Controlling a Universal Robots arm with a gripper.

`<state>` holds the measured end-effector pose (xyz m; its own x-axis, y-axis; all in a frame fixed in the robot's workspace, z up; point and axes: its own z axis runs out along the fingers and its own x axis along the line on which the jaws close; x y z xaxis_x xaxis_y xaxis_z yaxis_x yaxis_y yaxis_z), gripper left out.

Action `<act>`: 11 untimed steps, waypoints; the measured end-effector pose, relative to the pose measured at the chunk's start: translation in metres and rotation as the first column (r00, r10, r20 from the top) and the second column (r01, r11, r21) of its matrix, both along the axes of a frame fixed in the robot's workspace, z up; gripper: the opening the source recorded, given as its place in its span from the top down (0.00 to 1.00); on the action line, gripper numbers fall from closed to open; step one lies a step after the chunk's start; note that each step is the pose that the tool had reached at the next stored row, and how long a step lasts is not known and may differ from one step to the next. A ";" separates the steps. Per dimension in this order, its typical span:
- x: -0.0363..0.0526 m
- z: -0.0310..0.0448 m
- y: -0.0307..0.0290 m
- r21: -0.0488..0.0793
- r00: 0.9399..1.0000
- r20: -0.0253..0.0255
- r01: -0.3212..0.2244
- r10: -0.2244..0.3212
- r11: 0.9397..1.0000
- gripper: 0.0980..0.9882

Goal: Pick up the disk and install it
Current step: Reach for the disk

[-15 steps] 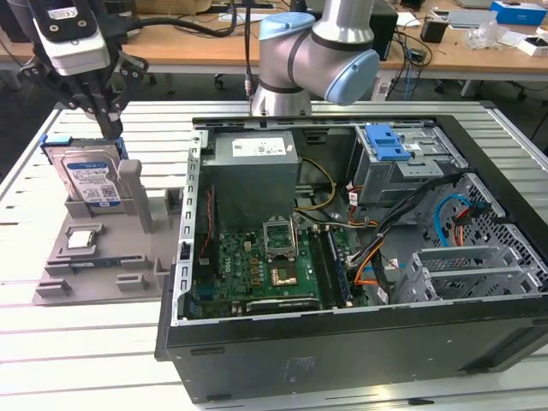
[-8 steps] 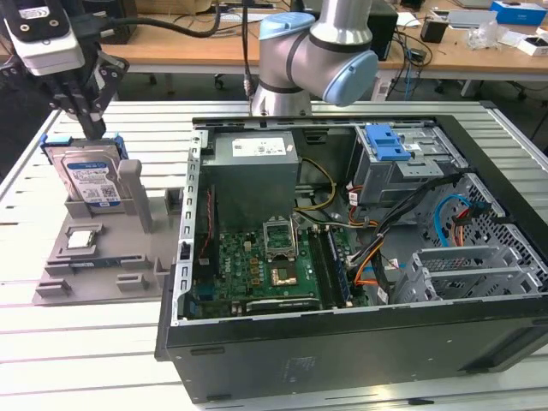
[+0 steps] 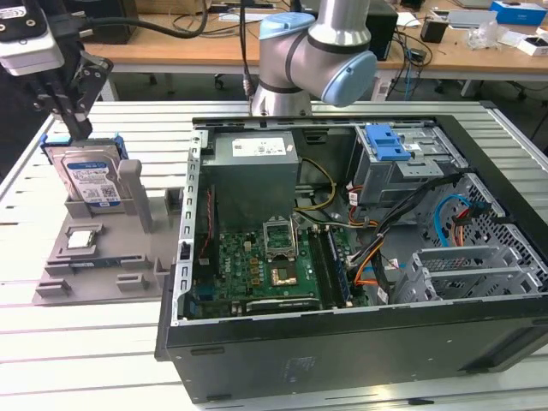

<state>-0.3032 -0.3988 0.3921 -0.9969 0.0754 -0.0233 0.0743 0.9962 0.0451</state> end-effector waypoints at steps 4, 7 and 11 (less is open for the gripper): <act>-0.0075 -0.0003 0.0000 0.000 1.000 0.000 0.000 0.000 1.000 0.99; -0.0151 -0.0006 0.0011 -0.001 1.000 0.000 0.000 0.000 1.000 0.99; -0.0250 -0.0013 0.0064 -0.005 1.000 0.000 0.000 0.000 1.000 0.99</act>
